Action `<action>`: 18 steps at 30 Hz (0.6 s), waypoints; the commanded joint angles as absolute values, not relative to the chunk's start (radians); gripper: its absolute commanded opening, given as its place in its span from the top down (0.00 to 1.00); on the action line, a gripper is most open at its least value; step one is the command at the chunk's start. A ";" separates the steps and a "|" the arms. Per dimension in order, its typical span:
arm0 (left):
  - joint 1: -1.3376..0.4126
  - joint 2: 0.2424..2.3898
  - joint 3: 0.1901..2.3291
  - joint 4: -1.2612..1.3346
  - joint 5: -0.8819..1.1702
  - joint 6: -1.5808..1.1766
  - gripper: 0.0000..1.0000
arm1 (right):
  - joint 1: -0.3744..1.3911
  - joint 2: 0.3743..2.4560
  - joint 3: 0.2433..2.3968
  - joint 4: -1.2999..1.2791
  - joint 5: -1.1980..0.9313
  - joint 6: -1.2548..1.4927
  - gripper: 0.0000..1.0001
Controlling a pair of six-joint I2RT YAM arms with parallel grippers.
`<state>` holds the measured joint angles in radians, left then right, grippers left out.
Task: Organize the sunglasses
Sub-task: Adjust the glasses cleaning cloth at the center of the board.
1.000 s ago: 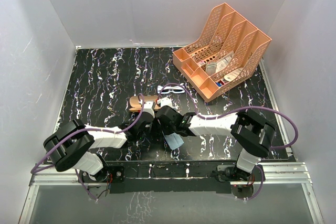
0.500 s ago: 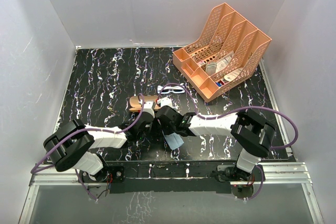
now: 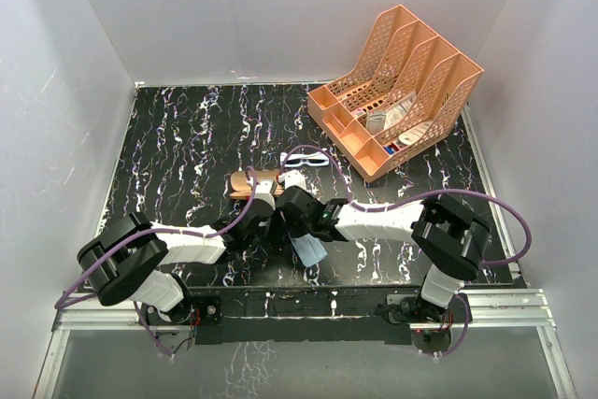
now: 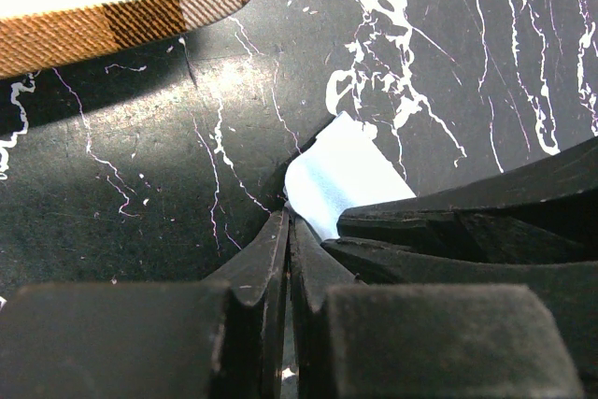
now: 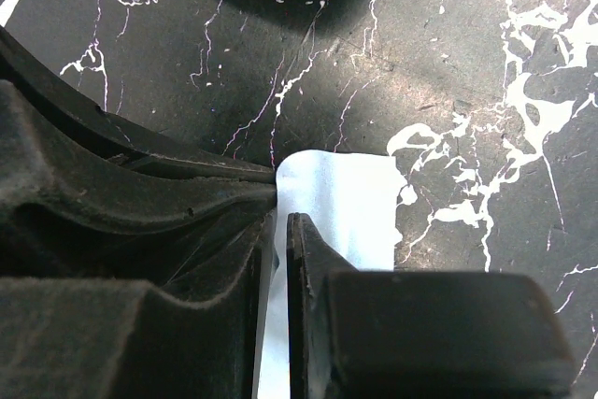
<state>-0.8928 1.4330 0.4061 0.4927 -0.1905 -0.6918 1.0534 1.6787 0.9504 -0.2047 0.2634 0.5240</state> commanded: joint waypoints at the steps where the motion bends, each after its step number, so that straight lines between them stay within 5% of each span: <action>1: -0.889 1.435 0.422 0.464 -0.186 -0.690 1.00 | 1.049 1.680 0.992 -0.168 0.286 0.514 0.89; 18: -0.889 1.437 0.425 0.463 -0.187 -0.687 1.00 | 1.049 1.700 0.973 -0.150 0.260 0.520 0.90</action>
